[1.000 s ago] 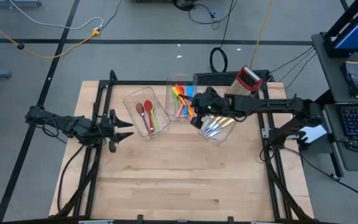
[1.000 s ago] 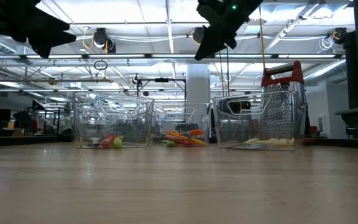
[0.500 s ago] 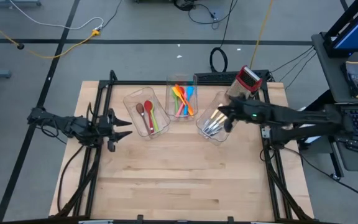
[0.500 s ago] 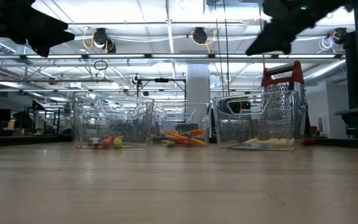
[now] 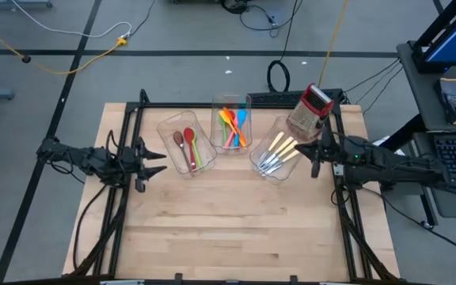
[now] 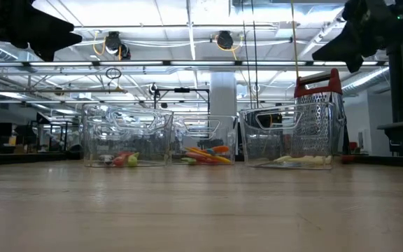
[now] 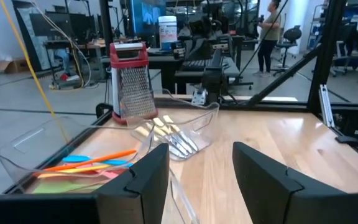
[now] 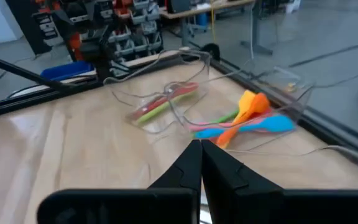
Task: Pick & Place Kitchen Items
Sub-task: Return to Home Position
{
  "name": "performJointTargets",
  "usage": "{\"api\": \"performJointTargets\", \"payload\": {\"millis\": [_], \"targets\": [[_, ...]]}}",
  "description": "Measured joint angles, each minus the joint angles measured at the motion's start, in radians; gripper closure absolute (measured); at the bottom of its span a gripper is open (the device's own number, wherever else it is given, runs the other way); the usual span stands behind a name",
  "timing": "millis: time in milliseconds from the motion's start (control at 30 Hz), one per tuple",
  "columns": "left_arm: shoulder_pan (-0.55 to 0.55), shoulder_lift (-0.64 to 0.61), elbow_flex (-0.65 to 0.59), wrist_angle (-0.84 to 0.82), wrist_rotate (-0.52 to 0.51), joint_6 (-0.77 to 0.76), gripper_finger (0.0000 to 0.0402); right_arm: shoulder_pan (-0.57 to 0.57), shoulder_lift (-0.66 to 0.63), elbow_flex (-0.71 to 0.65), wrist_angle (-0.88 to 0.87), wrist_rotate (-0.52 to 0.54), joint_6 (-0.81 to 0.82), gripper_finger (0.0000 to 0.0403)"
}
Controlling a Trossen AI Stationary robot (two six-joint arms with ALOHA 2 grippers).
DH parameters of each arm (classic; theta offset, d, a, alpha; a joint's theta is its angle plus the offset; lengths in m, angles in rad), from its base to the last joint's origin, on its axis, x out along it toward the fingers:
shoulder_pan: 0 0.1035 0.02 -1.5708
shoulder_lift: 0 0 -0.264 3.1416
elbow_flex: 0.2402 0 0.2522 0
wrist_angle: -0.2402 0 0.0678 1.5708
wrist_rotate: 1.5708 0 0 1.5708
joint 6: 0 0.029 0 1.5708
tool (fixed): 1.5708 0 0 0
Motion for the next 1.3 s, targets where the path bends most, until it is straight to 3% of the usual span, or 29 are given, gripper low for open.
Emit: {"api": "performJointTargets", "payload": {"millis": [400, 767, 1033, 1167, 1300], "targets": [[0.000, 0.001, -0.128, 0.150, 0.001, -0.002, 0.0222, 0.000, -0.102, -0.124, 0.006, 0.026, 0.012, 0.0399], [0.000, -0.018, -0.137, 0.102, -0.004, -0.008, 0.0222, 0.000, -0.227, -0.134, -0.145, 0.028, -0.040, 0.0399], [0.000, -0.031, -0.137, 0.067, 0.020, -0.039, 0.0222, 0.000, -0.278, -0.143, -0.058, 0.004, -0.011, 0.0399], [0.000, -0.031, -0.137, 0.048, 0.019, -0.050, 0.0222, 0.001, -0.278, -0.214, 0.000, -0.073, -0.010, 0.0399], [0.000, -0.030, -0.137, -0.005, -0.022, -0.049, 0.0222, 0.001, -0.278, -0.272, 0.072, -0.077, -0.019, 0.0399]]}}
